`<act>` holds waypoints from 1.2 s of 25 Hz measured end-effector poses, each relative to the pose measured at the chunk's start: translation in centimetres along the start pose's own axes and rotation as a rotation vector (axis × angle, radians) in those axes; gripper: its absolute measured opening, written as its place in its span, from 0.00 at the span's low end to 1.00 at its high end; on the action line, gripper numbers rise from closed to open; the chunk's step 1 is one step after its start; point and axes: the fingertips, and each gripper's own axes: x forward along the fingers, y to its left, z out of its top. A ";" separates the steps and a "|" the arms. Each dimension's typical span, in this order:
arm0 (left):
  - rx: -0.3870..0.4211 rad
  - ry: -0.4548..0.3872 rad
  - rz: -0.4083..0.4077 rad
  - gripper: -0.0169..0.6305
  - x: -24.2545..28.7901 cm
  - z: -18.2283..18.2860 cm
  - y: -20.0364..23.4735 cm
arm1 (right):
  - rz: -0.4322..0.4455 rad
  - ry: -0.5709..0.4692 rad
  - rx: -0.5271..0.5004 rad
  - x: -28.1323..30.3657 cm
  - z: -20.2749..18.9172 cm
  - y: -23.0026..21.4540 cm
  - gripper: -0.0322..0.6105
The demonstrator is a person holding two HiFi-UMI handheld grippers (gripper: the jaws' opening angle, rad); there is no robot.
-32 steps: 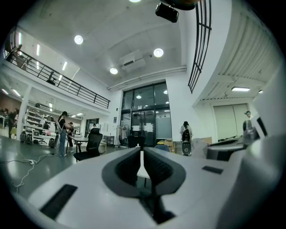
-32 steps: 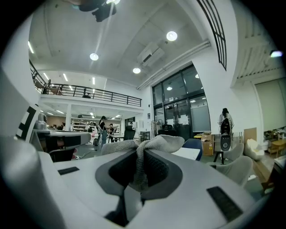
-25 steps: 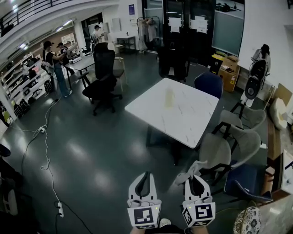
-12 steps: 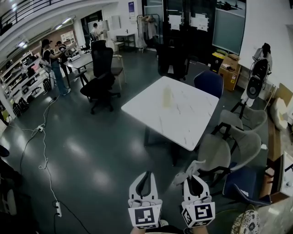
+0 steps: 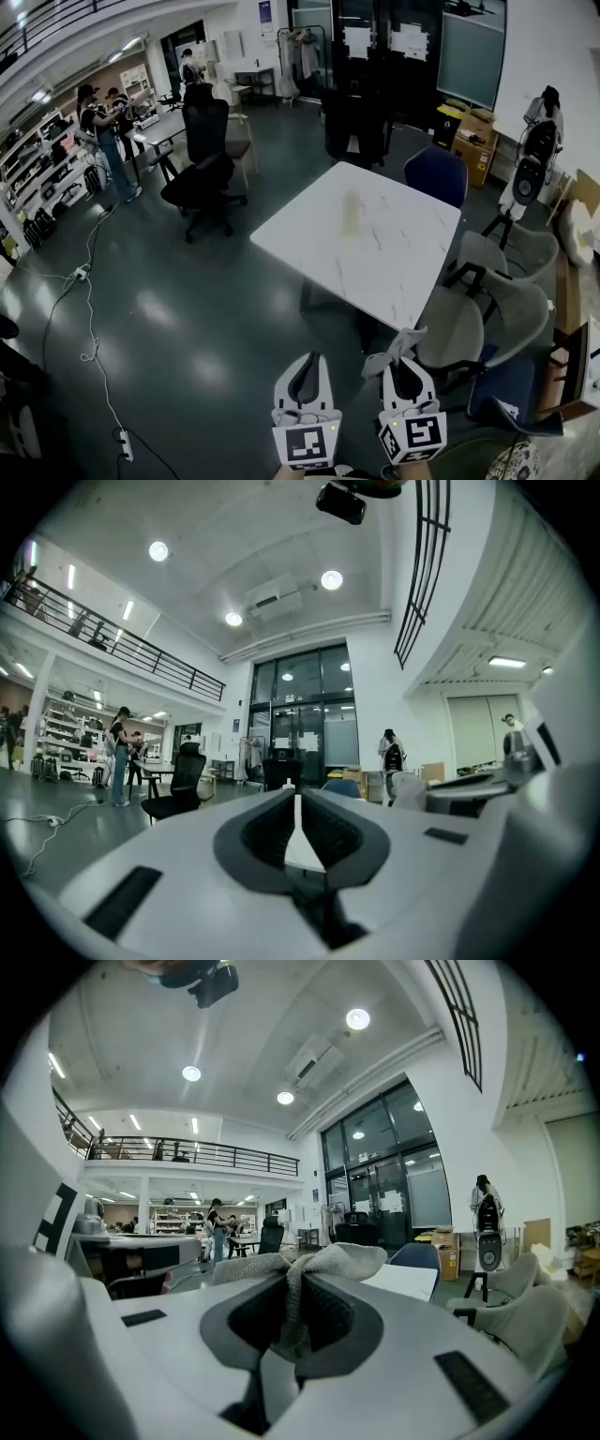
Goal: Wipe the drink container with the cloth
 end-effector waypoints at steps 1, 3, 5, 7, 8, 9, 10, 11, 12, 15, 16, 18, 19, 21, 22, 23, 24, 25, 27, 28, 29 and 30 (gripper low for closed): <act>0.008 -0.005 -0.007 0.07 1.0 0.2 0.7 | -0.004 0.002 0.003 1.1 0.2 0.1 0.12; 0.018 -0.009 -0.021 0.07 3.0 0.5 2.0 | -0.010 0.002 0.011 3.3 0.8 0.3 0.12; 0.028 -0.008 -0.038 0.07 5.0 0.5 3.1 | -0.015 -0.002 0.014 5.5 1.2 0.4 0.12; 0.026 -0.002 -0.051 0.07 7.1 0.7 4.3 | -0.024 -0.011 0.015 7.8 1.8 0.3 0.12; 0.023 -0.004 -0.055 0.07 8.2 0.9 4.8 | -0.031 -0.013 0.018 8.9 2.1 0.2 0.12; 0.023 -0.008 -0.060 0.07 9.3 1.1 5.4 | -0.039 -0.014 0.022 10.0 2.2 0.1 0.12; 0.027 -0.011 -0.066 0.07 10.2 1.2 6.0 | -0.047 -0.015 0.026 11.0 2.4 0.0 0.12; 0.024 -0.010 -0.070 0.07 11.1 1.3 6.5 | -0.053 -0.016 0.029 11.9 2.4 -0.1 0.12; 0.013 -0.005 -0.073 0.07 11.9 1.4 6.9 | -0.059 -0.017 0.031 12.7 2.5 -0.1 0.12; -0.007 0.000 -0.083 0.07 14.0 1.6 8.1 | -0.066 -0.015 0.031 15.0 2.8 0.0 0.12; -0.007 0.002 -0.086 0.07 14.6 1.6 8.5 | -0.067 -0.014 0.031 15.7 2.8 0.0 0.12; -0.008 0.004 -0.092 0.07 15.8 1.5 8.9 | -0.072 -0.011 0.028 16.9 2.9 -0.2 0.12; -0.009 0.004 -0.094 0.07 16.3 1.5 9.0 | -0.076 -0.009 0.028 17.4 2.9 -0.4 0.12; -0.014 0.002 -0.095 0.07 17.3 1.4 9.4 | -0.082 -0.004 0.029 18.3 2.8 -0.7 0.12; -0.016 0.003 -0.094 0.07 17.7 1.3 9.7 | -0.083 -0.002 0.028 18.8 2.8 -0.7 0.12; -0.019 0.005 -0.092 0.07 18.0 1.3 10.0 | -0.082 0.000 0.026 19.2 2.9 -0.7 0.12; -0.021 0.008 -0.090 0.07 18.4 1.2 10.2 | -0.082 0.002 0.025 19.6 3.0 -0.8 0.12; -0.023 0.010 -0.088 0.07 18.8 1.1 10.3 | -0.081 0.004 0.025 20.0 2.9 -1.0 0.12; -0.029 0.017 -0.082 0.07 19.6 1.0 10.5 | -0.077 0.010 0.024 20.8 2.9 -1.3 0.12; -0.031 0.021 -0.081 0.07 20.0 0.9 10.6 | -0.074 0.013 0.024 21.3 2.9 -1.4 0.12; -0.031 0.024 -0.080 0.07 20.4 0.9 10.7 | -0.072 0.015 0.025 21.7 3.0 -1.5 0.12; -0.029 0.027 -0.081 0.07 20.8 0.9 10.7 | -0.070 0.018 0.026 22.0 3.0 -1.7 0.12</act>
